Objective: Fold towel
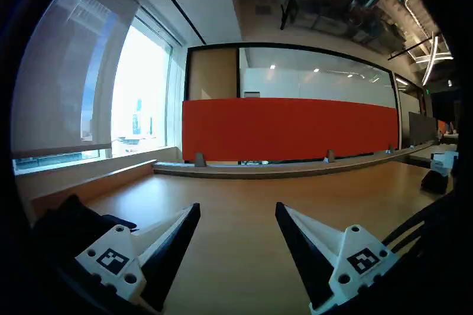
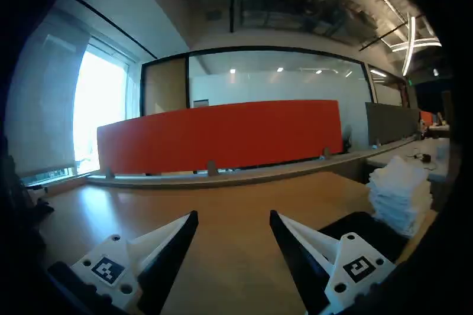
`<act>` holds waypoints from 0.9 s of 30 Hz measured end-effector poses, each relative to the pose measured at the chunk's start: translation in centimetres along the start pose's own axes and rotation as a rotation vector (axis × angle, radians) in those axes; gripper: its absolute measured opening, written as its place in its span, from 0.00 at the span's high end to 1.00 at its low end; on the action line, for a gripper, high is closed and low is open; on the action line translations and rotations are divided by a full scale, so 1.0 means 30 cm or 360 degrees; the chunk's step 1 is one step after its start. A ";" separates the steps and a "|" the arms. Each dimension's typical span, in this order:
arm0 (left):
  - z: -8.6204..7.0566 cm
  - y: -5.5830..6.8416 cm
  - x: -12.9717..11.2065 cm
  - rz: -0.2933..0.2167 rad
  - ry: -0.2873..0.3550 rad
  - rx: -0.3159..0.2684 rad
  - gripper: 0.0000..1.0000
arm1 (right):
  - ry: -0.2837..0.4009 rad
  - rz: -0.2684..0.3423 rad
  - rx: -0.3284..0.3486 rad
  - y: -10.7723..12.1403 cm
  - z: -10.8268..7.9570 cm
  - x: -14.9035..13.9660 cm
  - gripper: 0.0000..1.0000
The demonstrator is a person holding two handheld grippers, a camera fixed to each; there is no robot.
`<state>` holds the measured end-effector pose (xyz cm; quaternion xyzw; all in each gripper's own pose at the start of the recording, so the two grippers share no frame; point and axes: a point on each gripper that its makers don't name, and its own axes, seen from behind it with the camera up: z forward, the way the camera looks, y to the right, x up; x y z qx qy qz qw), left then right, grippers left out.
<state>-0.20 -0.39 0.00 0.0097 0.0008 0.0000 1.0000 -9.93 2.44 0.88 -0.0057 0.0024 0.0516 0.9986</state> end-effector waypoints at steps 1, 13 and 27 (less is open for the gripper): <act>0.000 0.000 0.000 0.0000 0.0000 0.0000 0.06 | 0.0004 -0.0003 0.0002 -0.002 0.000 0.000 0.06; 0.001 -0.001 0.002 0.0001 0.0000 0.0000 0.06 | 0.0032 -0.0077 0.0013 -0.022 -0.007 -0.012 0.06; 0.000 -0.001 0.001 0.0001 0.0000 0.0000 0.06 | 0.0024 -0.0152 0.0009 -0.042 -0.003 -0.027 0.06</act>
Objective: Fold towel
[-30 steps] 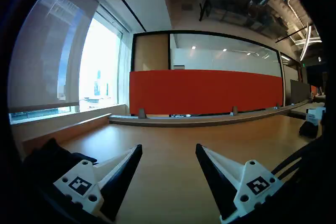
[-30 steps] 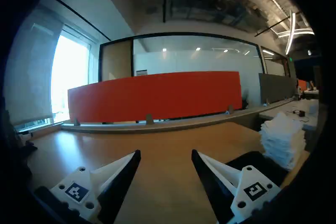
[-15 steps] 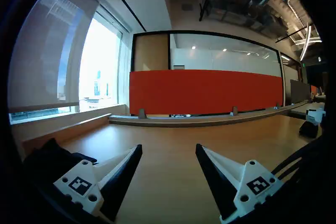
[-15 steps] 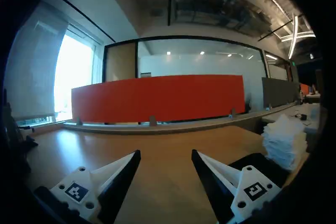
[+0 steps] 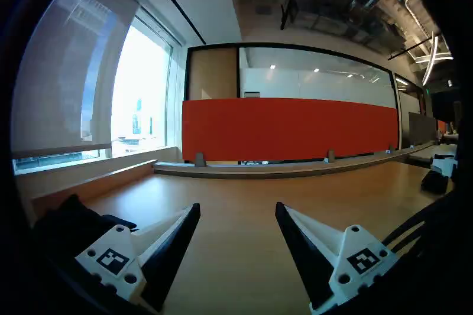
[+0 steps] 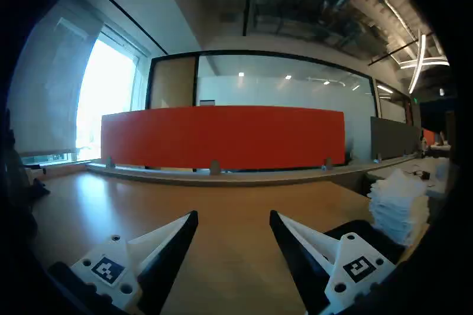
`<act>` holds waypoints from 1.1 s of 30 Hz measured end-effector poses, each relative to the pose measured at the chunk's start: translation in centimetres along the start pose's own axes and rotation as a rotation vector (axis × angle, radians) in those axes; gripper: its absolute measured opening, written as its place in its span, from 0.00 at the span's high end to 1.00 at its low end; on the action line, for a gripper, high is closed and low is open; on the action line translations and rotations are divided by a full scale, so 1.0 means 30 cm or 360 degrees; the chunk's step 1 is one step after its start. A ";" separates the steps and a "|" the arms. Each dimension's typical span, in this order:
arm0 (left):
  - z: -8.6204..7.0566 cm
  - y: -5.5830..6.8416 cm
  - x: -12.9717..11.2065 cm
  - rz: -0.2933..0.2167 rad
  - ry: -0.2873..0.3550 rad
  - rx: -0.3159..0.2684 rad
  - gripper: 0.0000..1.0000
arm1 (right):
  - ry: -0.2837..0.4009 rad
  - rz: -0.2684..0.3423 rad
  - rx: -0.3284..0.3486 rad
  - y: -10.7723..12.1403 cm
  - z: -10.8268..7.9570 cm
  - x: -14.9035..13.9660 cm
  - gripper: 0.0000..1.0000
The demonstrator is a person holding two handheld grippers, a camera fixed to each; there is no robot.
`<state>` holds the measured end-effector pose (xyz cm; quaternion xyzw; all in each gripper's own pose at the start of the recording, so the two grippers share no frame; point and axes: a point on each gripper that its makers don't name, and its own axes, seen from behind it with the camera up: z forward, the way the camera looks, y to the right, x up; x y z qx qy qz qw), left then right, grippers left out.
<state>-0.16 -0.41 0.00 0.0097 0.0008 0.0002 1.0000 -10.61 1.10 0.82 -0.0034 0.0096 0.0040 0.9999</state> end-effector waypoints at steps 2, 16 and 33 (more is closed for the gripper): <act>0.001 -0.001 0.000 0.0000 0.0000 0.0000 0.06 | 0.0000 0.0000 0.0000 0.001 0.000 -0.001 0.06; -0.001 -0.001 0.000 0.0000 0.0000 0.0000 0.06 | -0.0003 0.0001 -0.0001 0.002 0.002 -0.004 0.04; 0.001 -0.001 0.000 0.0000 0.0000 0.0000 0.06 | -0.0003 0.0001 -0.0001 0.001 0.000 -0.005 0.00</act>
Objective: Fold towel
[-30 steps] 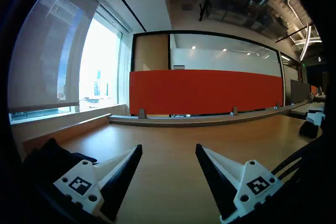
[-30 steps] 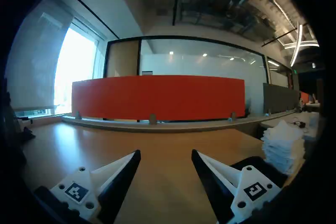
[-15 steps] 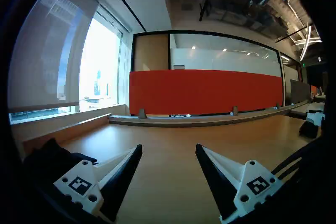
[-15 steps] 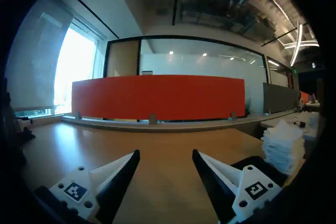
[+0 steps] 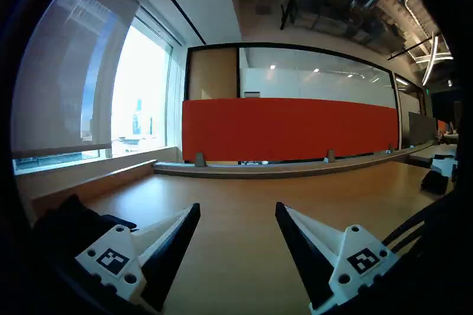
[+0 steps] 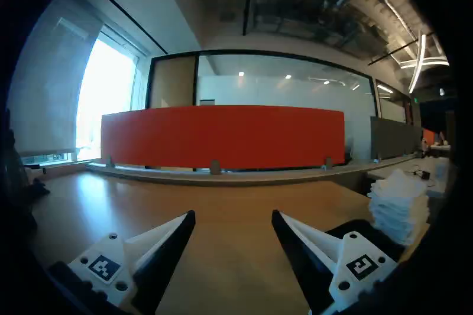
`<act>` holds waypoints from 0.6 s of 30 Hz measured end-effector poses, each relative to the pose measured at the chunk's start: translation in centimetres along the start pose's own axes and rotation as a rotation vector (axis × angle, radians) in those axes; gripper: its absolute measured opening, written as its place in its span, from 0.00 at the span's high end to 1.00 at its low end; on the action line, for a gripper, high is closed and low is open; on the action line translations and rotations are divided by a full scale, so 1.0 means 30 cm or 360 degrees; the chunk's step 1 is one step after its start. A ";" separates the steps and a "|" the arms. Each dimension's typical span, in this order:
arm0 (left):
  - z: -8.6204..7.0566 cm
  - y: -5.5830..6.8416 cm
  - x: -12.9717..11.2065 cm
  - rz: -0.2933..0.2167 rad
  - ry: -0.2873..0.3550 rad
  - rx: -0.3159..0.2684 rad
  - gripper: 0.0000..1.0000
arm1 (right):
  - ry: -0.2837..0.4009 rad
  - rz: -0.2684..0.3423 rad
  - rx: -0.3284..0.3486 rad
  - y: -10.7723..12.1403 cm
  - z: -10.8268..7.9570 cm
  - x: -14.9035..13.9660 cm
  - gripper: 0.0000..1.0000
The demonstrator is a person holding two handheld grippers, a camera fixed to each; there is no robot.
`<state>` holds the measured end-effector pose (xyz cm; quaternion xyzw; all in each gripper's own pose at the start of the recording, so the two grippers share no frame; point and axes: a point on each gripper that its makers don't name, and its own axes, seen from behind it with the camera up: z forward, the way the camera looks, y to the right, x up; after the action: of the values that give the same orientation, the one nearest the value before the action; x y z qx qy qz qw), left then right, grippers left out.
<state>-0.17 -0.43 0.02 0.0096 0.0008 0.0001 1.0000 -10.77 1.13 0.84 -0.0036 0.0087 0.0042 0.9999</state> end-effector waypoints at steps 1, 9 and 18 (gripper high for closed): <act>0.000 0.000 0.000 0.0000 0.0000 0.0000 0.06 | 0.0000 0.0000 0.0000 0.000 0.000 0.000 0.00; -0.001 0.000 0.002 0.0001 0.0000 0.0000 0.06 | 0.0000 0.0000 0.0000 0.000 -0.001 -0.001 0.00; -0.002 -0.002 0.004 0.0000 -0.0001 0.0000 0.06 | 0.0000 0.0000 0.0000 -0.001 0.001 0.000 0.00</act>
<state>-0.04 -0.49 -0.03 0.0096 0.0006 0.0000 1.0000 -10.77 1.09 0.87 -0.0036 0.0087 0.0043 0.9999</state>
